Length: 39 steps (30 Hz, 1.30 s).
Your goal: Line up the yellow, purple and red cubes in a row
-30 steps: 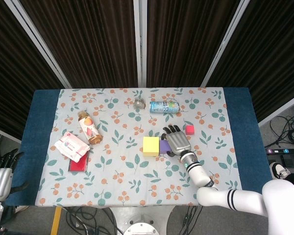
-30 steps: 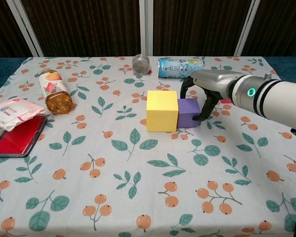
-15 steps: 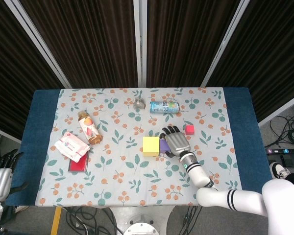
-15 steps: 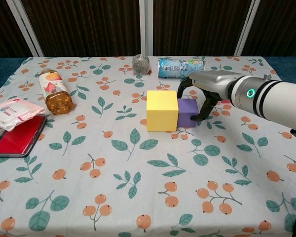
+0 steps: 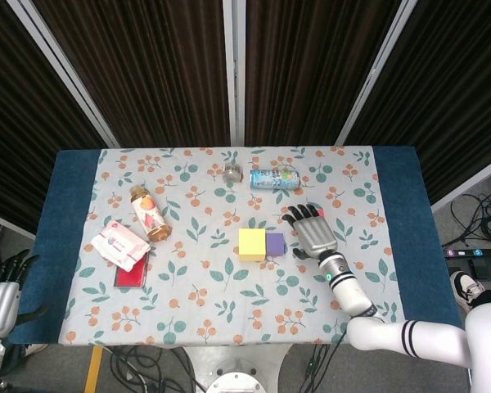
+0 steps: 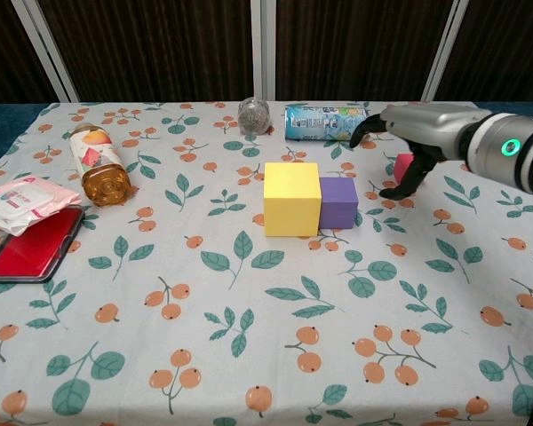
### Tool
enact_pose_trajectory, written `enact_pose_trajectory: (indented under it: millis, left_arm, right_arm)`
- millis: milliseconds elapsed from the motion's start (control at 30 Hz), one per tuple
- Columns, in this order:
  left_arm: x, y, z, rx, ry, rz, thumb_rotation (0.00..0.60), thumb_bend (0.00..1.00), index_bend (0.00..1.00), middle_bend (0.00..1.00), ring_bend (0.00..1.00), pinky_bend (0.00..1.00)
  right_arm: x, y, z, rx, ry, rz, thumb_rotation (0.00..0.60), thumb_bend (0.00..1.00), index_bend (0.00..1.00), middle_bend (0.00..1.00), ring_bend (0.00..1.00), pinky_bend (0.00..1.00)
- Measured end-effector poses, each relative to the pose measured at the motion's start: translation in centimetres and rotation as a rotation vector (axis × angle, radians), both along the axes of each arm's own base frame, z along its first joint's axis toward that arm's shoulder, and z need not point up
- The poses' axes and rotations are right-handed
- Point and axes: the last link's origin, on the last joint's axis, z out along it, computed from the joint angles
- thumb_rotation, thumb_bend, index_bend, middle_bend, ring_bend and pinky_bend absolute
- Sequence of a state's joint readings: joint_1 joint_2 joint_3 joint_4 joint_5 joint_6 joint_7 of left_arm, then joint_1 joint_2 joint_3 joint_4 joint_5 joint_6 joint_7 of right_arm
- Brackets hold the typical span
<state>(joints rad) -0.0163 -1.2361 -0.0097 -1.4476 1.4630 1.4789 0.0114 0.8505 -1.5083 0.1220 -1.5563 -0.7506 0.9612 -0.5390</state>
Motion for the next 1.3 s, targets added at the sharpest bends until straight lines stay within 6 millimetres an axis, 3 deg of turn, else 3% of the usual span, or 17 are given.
enact_pose_trajectory:
  millis: [133,333,767,1300]
  left_arm:
    - [0.3,0.1,-0.1,-0.001,0.001,-0.009,0.6,0.09,0.2,0.18,0.13,0.17]
    - [0.6,0.1,0.0,-0.001,0.003,-0.015,0.6,0.09,0.2,0.18,0.13,0.17]
    - [0.5,-0.1,0.2,0.003,0.004,0.0,0.6,0.09,0.2,0.18,0.13,0.17]
    - [0.1,-0.2,0.2,0.001,0.001,0.016,0.6,0.09,0.2,0.18,0.13,0.17]
  right_arm:
    - [-1.9,-0.7,2.3,-0.054,0.018,-0.043,0.6,0.2,0.19,0.06,0.0,0.0]
    - [-3.5,-2.3,2.9,-0.081,0.071,-0.088,0.6,0.2,0.23,0.06,0.0,0.0]
    - [-4.0,-5.7,0.4,-0.089,0.19,-0.14,0.6,0.2,0.29,0.06,0.0,0.0]
    - [-4.0,-7.2,-1.4,-0.088,0.197,-0.184,0.6,0.24,0.38,0.08,0.0,0.0]
